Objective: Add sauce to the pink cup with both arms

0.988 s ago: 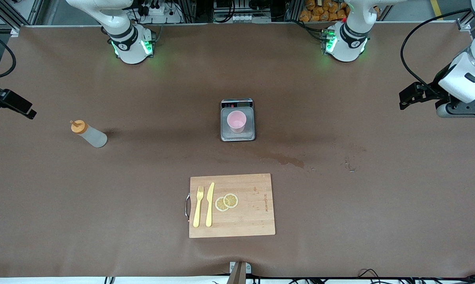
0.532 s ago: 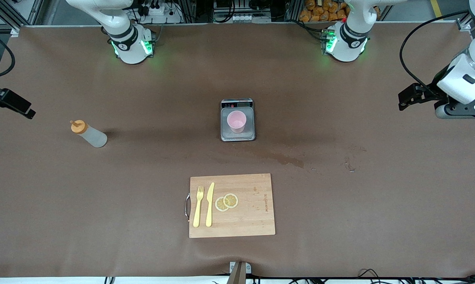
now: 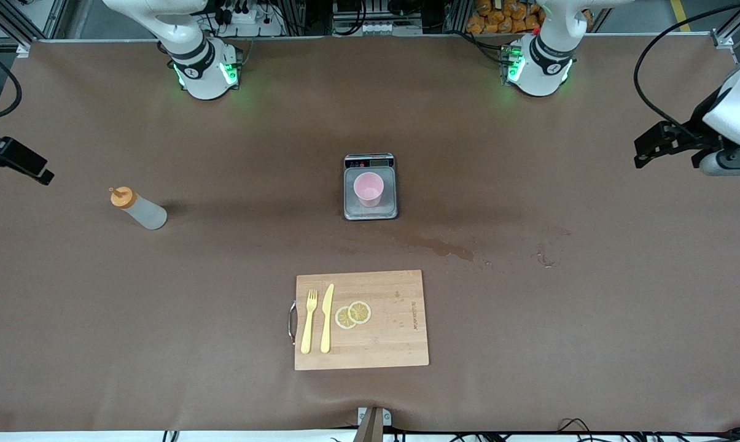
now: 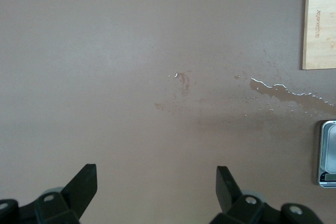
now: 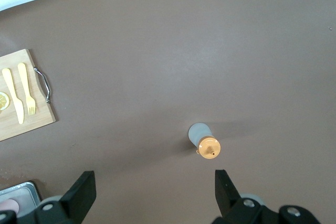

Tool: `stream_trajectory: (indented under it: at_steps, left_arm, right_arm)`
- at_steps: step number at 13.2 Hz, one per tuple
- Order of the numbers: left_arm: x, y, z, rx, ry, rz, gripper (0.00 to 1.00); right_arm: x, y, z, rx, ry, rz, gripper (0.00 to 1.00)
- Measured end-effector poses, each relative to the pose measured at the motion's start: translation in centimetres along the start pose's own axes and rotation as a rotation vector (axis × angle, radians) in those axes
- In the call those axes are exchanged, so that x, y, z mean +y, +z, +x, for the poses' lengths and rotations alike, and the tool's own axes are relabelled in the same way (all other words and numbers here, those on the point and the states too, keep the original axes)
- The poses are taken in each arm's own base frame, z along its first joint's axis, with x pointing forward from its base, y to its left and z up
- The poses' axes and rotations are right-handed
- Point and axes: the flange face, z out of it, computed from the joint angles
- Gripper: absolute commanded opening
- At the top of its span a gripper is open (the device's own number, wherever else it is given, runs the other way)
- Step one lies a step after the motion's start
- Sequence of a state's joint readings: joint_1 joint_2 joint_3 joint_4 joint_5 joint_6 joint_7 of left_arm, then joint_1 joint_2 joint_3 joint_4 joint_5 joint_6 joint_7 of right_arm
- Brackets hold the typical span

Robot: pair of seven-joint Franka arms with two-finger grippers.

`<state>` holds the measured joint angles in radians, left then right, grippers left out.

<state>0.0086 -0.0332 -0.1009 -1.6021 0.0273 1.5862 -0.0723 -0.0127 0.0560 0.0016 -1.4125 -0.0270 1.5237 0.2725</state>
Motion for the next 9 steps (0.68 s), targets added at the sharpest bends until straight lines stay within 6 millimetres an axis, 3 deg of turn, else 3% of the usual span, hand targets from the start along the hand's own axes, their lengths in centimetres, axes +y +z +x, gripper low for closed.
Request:
stream_trajectory:
  at_steps: [4,9]
  left_arm:
    - [-0.17,-1.25,-0.14,0.017,-0.003,-0.001,1.00]
    - [-0.19,-1.31,-0.27,0.008,-0.004,0.000,1.00]
  right_arm:
    - [-0.05,-0.03,0.06,0.005,-0.001,0.002,1.00]
    - [-0.08,-0.04,0.09,0.007,-0.001,0.002,1.00]
